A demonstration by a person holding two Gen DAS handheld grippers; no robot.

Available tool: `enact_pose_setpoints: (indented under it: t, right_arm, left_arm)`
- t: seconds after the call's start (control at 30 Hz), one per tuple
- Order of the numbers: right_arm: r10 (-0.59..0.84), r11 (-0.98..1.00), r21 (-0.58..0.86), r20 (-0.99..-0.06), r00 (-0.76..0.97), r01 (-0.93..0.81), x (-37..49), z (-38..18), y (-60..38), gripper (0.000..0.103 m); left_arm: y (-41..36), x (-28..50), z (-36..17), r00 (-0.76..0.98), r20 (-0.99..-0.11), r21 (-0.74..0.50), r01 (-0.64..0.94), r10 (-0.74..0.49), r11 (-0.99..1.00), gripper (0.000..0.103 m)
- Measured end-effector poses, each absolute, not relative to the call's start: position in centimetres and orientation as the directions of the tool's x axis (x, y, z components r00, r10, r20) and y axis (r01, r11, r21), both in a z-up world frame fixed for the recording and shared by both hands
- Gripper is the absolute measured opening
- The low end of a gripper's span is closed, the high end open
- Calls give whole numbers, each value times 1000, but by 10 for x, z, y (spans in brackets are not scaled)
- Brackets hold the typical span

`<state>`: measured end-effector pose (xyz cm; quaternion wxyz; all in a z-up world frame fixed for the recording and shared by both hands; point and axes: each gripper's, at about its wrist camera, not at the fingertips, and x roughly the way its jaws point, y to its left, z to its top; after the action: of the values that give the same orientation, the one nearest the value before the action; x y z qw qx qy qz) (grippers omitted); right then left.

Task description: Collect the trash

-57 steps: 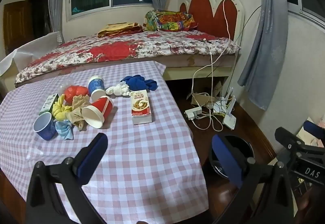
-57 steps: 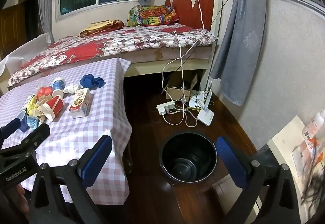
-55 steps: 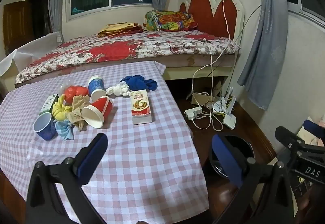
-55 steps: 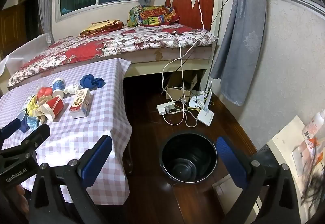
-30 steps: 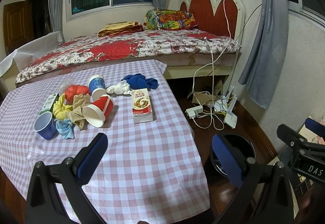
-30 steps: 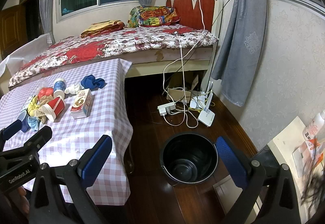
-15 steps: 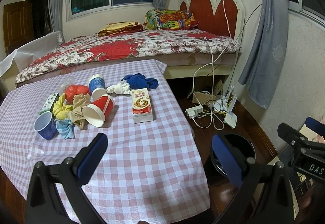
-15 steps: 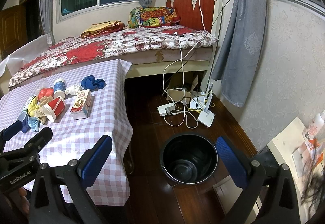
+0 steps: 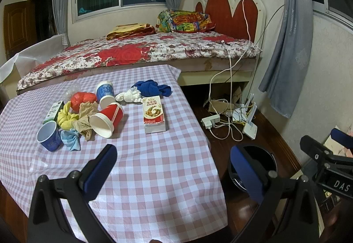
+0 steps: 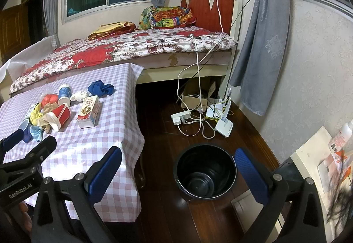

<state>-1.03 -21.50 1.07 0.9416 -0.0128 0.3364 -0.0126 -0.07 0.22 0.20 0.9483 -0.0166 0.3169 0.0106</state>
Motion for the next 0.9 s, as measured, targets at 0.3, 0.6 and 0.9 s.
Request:
enact_pose_setpoints:
  t: [0.3, 0.6, 0.9]
  right_arm:
    - [-33, 999, -34, -633, 774, 15, -10, 9, -214, 103]
    - [-33, 999, -34, -633, 774, 15, -11, 9, -214, 103]
    - [-32, 999, -34, -634, 773, 13, -11, 10, -213, 103]
  left_arm:
    - [2, -1, 2, 799, -601, -24, -31, 11, 999, 103]
    - [2, -1, 2, 798, -602, -25, -30, 9, 999, 103]
    - [2, -1, 2, 799, -602, -24, -31, 11, 999, 103]
